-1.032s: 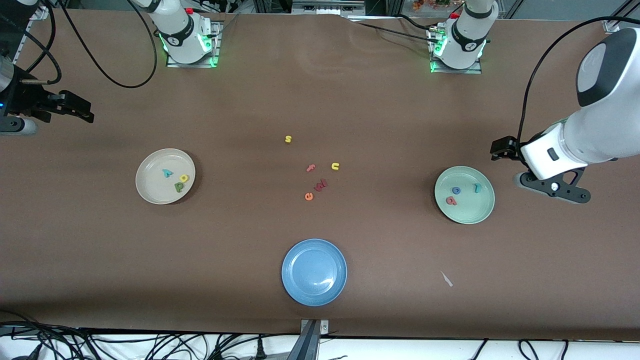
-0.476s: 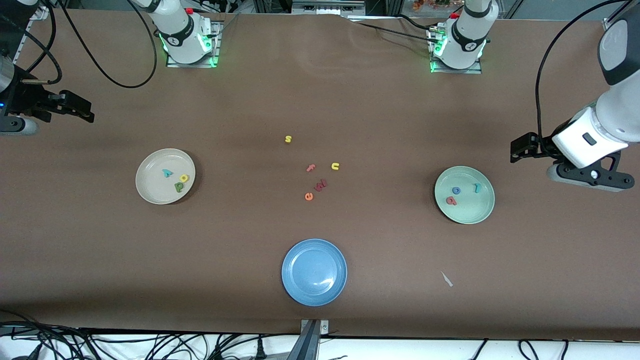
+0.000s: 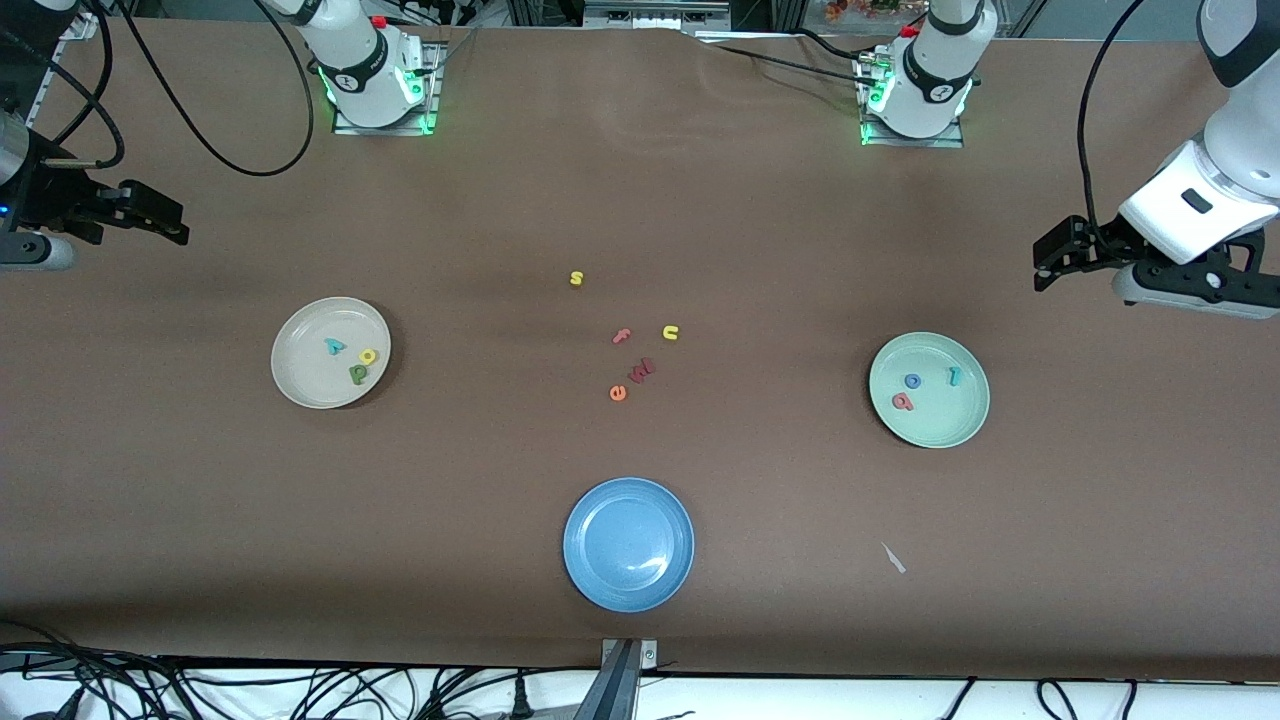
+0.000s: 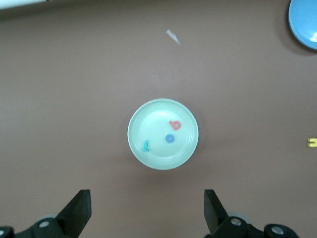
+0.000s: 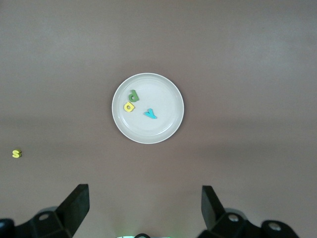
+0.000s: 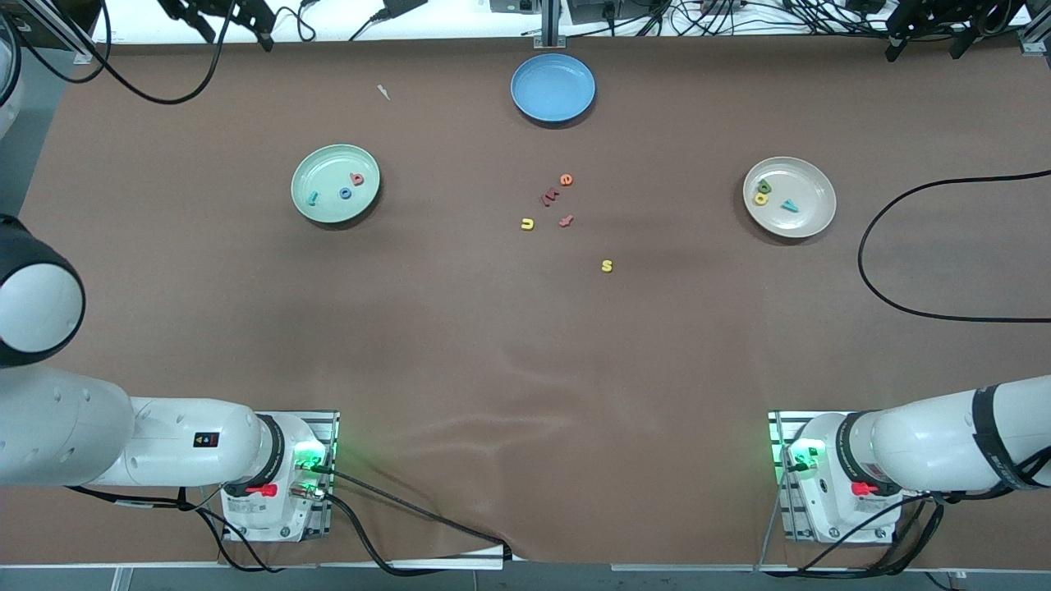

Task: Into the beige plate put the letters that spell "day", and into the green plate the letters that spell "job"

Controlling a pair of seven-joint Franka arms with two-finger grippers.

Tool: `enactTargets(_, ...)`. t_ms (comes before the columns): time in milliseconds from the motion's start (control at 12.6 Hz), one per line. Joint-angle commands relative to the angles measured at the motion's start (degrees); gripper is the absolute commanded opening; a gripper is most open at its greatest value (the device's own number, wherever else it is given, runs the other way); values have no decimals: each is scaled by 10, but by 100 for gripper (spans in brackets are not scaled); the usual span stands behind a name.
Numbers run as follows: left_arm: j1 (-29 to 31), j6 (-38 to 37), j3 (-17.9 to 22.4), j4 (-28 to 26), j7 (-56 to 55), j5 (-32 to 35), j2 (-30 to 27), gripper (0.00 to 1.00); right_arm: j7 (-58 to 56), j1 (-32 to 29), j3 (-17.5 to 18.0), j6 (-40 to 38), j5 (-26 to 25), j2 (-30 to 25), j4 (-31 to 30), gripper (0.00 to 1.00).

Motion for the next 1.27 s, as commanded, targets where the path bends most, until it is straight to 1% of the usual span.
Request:
enactTargets(0, 0, 9, 7, -50, 9, -25, -36, 100, 0, -3, 3, -8, 2, -1, 3, 100)
enactTargets(238, 4, -7, 7, -48, 6, -35, -36, 100, 0, -3, 3, -9, 2, -1, 3, 100)
enactTargets(397, 0, -7, 22, -47, 5, -47, -35, 100, 0, -3, 3, -9, 2, -1, 3, 100)
enactTargets(873, -3, -10, 23, -38, 3, -37, -31, 100, 0, -3, 3, -10, 2, -1, 3, 100)
enactTargets(1032, 0, -33, 22, -24, 3, -37, -21, 100, 0, -3, 3, -10, 2, -1, 3, 100)
enactTargets(1190, 1, -37, 23, -22, 3, -37, -18, 100, 0, -3, 3, -10, 2, -1, 3, 100)
